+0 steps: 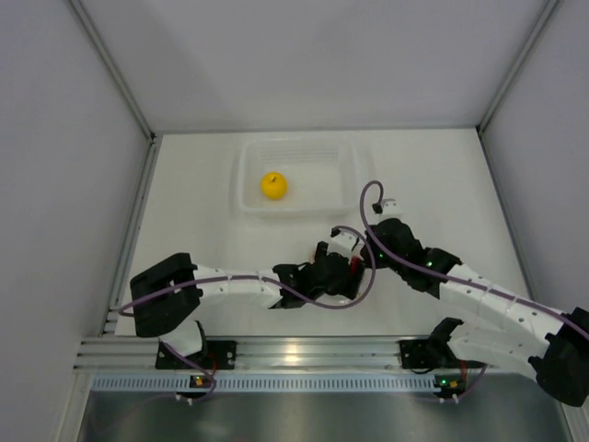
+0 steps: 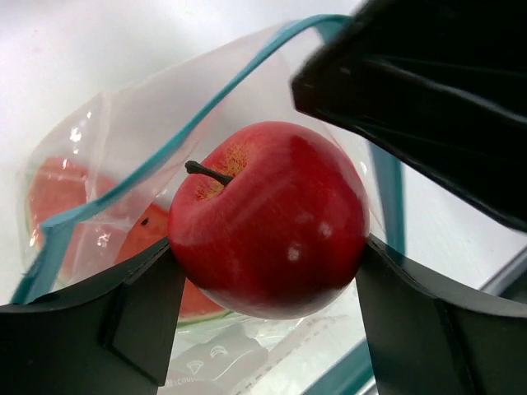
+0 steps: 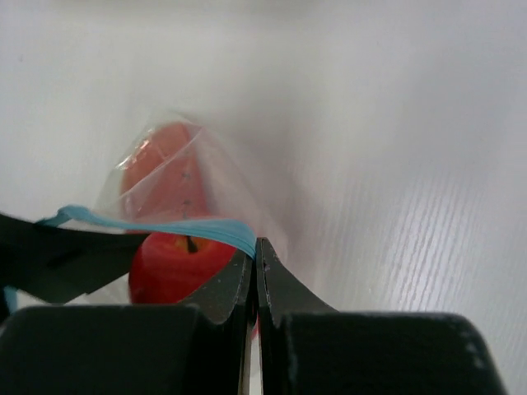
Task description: Open the zip-top bag and remove the fake food
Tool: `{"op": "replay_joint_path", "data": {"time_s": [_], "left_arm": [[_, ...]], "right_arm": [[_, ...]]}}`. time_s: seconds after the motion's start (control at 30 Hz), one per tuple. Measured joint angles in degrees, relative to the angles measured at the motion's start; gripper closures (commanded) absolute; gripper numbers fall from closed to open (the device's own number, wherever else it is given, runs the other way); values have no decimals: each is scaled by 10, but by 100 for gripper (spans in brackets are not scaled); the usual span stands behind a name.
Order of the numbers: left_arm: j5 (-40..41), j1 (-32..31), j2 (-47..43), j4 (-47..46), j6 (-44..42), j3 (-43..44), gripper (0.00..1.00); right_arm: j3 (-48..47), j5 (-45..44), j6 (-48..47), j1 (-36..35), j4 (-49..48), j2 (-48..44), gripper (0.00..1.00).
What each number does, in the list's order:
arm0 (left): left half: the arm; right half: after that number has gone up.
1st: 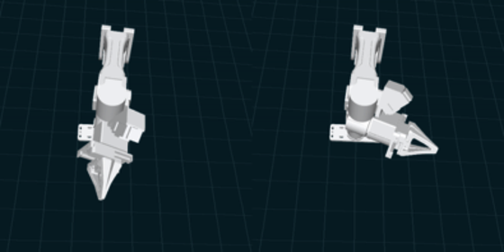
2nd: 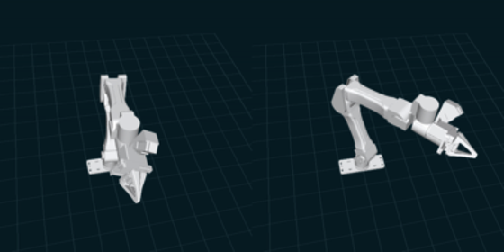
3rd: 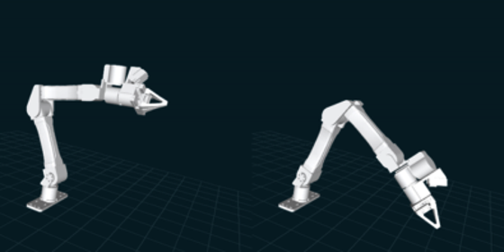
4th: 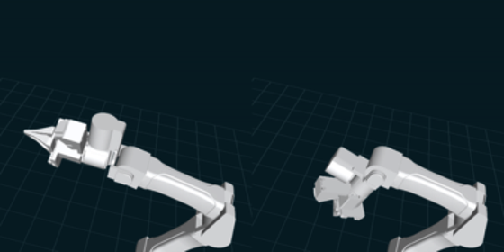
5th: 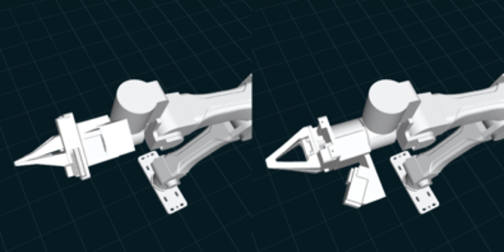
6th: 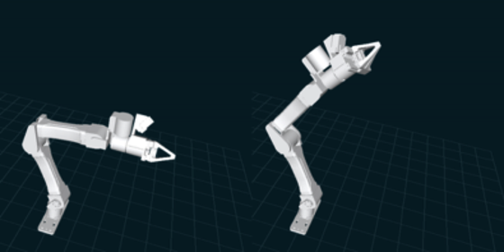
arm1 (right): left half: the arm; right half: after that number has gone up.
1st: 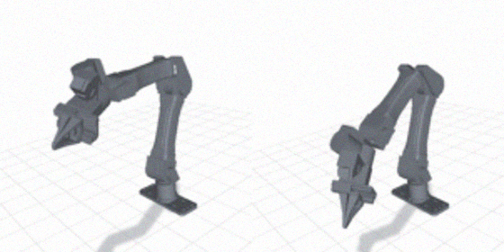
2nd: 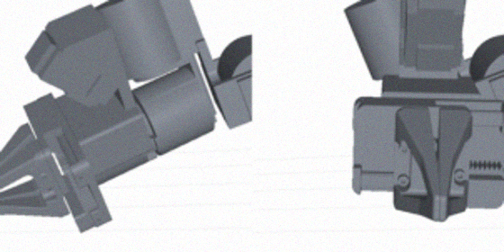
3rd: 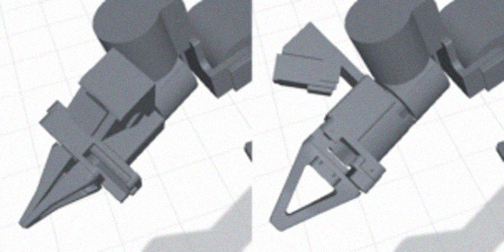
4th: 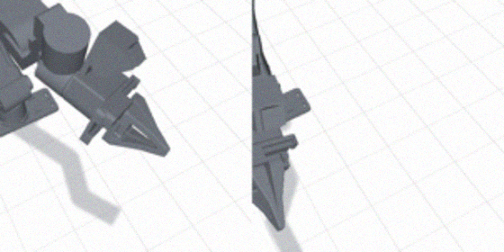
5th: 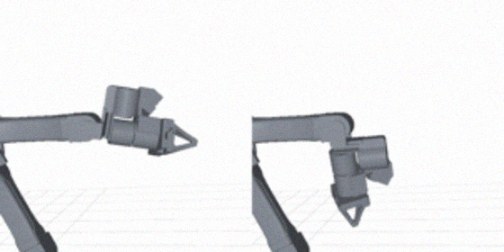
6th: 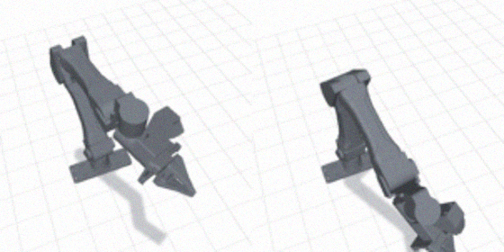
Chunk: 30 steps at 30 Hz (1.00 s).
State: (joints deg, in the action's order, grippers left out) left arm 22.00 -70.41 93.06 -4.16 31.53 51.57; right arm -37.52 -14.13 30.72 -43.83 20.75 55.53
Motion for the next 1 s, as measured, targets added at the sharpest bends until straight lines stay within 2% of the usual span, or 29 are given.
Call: {"op": "replay_joint_path", "data": {"time_s": [0.2,0.53,0.7,1.0], "left_arm": [[-1,-22,-41,-35,-2,-27,100],[37,-26,-68,-64,10,-68,100],[59,-26,-93,-111,29,-100,100],[45,-27,-123,-204,55,-134,100]], "right_arm": [[0,-17,-9,0,2,36,100],[44,23,0,0,-28,29,100],[72,48,15,0,-61,15,100],[109,67,45,0,-99,-7,100]]}}
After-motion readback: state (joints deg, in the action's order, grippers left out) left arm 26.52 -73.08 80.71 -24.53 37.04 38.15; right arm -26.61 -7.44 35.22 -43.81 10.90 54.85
